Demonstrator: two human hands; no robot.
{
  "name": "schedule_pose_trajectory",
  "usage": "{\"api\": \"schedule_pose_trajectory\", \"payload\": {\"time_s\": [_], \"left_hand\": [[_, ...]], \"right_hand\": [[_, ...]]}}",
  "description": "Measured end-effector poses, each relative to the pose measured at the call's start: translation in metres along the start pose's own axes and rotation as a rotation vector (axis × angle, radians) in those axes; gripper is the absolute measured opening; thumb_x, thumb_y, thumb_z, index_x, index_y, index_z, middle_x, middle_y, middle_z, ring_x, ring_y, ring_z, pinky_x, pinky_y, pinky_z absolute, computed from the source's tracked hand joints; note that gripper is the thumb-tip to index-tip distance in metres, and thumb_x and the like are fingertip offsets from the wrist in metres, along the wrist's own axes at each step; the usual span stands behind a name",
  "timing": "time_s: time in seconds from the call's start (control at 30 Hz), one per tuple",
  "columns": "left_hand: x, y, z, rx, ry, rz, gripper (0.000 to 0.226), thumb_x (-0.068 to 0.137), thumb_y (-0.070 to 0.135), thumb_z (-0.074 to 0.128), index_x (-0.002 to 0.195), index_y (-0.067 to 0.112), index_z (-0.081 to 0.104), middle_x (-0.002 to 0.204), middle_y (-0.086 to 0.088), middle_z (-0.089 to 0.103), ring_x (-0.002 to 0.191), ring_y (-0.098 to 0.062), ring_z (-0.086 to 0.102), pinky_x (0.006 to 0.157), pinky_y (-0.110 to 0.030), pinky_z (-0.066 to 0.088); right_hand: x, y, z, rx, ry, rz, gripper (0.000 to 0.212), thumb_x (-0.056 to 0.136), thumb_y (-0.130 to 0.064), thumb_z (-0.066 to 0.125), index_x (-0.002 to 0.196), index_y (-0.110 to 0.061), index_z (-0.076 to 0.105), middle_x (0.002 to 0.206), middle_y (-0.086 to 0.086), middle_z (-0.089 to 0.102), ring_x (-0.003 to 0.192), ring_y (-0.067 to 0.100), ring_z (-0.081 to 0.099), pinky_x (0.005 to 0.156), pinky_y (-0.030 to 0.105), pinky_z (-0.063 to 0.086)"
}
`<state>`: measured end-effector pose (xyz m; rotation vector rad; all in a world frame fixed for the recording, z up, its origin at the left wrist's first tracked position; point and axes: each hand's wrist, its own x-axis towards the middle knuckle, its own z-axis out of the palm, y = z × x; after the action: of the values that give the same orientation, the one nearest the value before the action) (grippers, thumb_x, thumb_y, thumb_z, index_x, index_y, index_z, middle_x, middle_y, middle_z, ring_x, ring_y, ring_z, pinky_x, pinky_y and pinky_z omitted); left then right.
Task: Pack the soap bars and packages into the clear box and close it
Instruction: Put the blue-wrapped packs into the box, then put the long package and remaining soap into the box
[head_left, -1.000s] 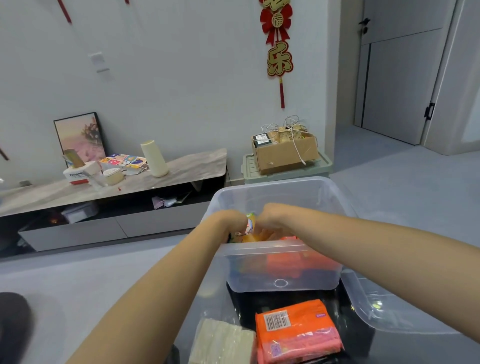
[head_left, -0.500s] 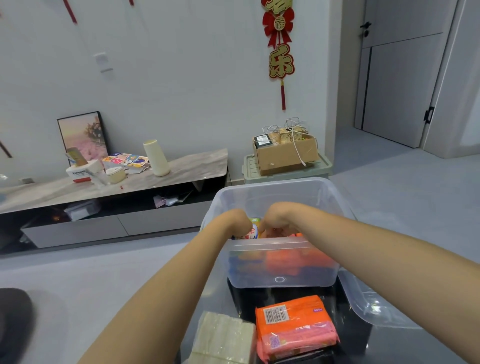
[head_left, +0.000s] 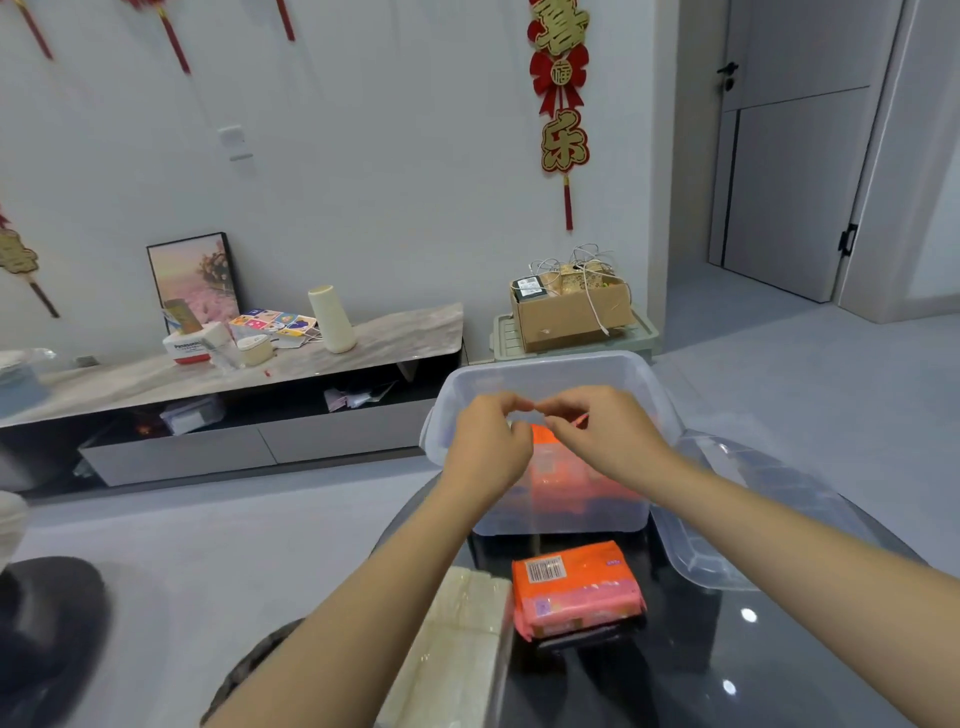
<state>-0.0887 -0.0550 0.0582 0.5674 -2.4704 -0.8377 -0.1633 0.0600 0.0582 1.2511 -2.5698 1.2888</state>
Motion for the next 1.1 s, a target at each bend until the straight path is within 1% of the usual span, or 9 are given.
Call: {"api": "schedule_pose_trajectory", "payload": {"time_s": [0.17, 0.27, 0.33, 0.43, 0.53, 0.63, 0.77, 0.9, 1.1], "left_hand": [[-0.062, 0.002, 0.017, -0.074, -0.033, 0.04, 0.035, 0.08, 0.004, 0.048, 0.105, 0.016, 0.07, 0.109, 0.002, 0.07, 0.095, -0.008, 0.06, 0.086, -0.019, 0.045], [-0.095, -0.005, 0.04, -0.005, -0.132, 0.027, 0.033, 0.08, 0.01, 0.051, 0.106, 0.018, 0.069, 0.111, 0.001, 0.07, 0.105, -0.014, 0.062, 0.094, -0.029, 0.047], [-0.111, -0.013, 0.056, 0.09, -0.212, -0.012, 0.034, 0.082, 0.016, 0.052, 0.111, 0.021, 0.067, 0.119, 0.0, 0.066, 0.115, -0.018, 0.057, 0.101, -0.038, 0.043], [-0.124, -0.027, 0.074, 0.273, -0.328, -0.021, 0.04, 0.084, 0.027, 0.052, 0.124, 0.023, 0.058, 0.134, 0.0, 0.054, 0.127, -0.021, 0.046, 0.108, -0.041, 0.035], [-0.129, -0.038, 0.08, 0.352, -0.408, 0.0, 0.05, 0.084, 0.04, 0.055, 0.132, 0.027, 0.047, 0.146, -0.002, 0.038, 0.136, -0.024, 0.032, 0.115, -0.042, 0.021], [-0.129, -0.043, 0.082, 0.387, -0.393, 0.045, 0.054, 0.081, 0.041, 0.06, 0.131, 0.029, 0.043, 0.143, -0.001, 0.038, 0.132, -0.026, 0.035, 0.112, -0.04, 0.024], [-0.131, -0.045, 0.082, 0.566, -0.351, 0.175, 0.06, 0.082, 0.025, 0.058, 0.138, 0.026, 0.037, 0.138, -0.005, 0.046, 0.124, -0.028, 0.043, 0.105, -0.036, 0.031], [-0.133, -0.041, 0.077, 0.746, -0.36, 0.231, 0.056, 0.087, 0.027, 0.051, 0.14, 0.021, 0.036, 0.124, -0.011, 0.051, 0.111, -0.03, 0.046, 0.093, -0.036, 0.037], [-0.151, -0.031, 0.073, 0.793, -0.39, 0.19, 0.047, 0.082, 0.042, 0.053, 0.122, 0.016, 0.051, 0.118, -0.012, 0.049, 0.109, -0.032, 0.046, 0.095, -0.038, 0.037]], "right_hand": [[-0.072, 0.016, -0.008, 0.013, 0.008, -0.018, 0.028, 0.084, -0.018, 0.063, 0.11, -0.02, 0.071, 0.101, -0.008, 0.071, 0.088, 0.003, 0.06, 0.073, 0.004, 0.044], [-0.112, 0.032, 0.001, -0.016, -0.04, 0.059, 0.028, 0.08, -0.023, 0.067, 0.109, -0.023, 0.071, 0.096, -0.011, 0.069, 0.078, -0.005, 0.055, 0.068, -0.003, 0.036], [-0.138, 0.043, 0.01, -0.037, -0.075, 0.122, 0.029, 0.079, -0.027, 0.068, 0.108, -0.026, 0.07, 0.091, -0.01, 0.066, 0.078, -0.005, 0.057, 0.07, 0.001, 0.038], [-0.168, 0.054, 0.022, -0.051, -0.126, 0.238, 0.031, 0.078, -0.033, 0.067, 0.11, -0.031, 0.068, 0.102, -0.006, 0.066, 0.09, 0.007, 0.059, 0.079, 0.018, 0.043], [-0.188, 0.062, 0.029, -0.084, -0.177, 0.299, 0.037, 0.077, -0.039, 0.067, 0.113, -0.03, 0.066, 0.111, -0.009, 0.064, 0.088, 0.001, 0.051, 0.079, 0.017, 0.04], [-0.198, 0.062, 0.028, -0.114, -0.238, 0.332, 0.042, 0.073, -0.045, 0.067, 0.113, -0.032, 0.065, 0.115, -0.012, 0.061, 0.09, 0.0, 0.051, 0.079, 0.018, 0.042], [-0.204, 0.061, 0.022, -0.124, -0.352, 0.38, 0.052, 0.067, -0.053, 0.069, 0.114, -0.031, 0.064, 0.119, -0.011, 0.061, 0.107, 0.007, 0.058, 0.087, 0.023, 0.048], [-0.206, 0.059, 0.02, -0.235, -0.5, 0.347, 0.05, 0.065, -0.058, 0.068, 0.111, -0.036, 0.064, 0.107, -0.01, 0.051, 0.113, 0.011, 0.045, 0.091, 0.03, 0.045], [-0.196, 0.071, 0.016, -0.146, -0.465, 0.414, 0.037, 0.063, -0.05, 0.075, 0.096, -0.033, 0.069, 0.092, -0.012, 0.062, 0.089, 0.01, 0.061, 0.078, 0.028, 0.05]]}}
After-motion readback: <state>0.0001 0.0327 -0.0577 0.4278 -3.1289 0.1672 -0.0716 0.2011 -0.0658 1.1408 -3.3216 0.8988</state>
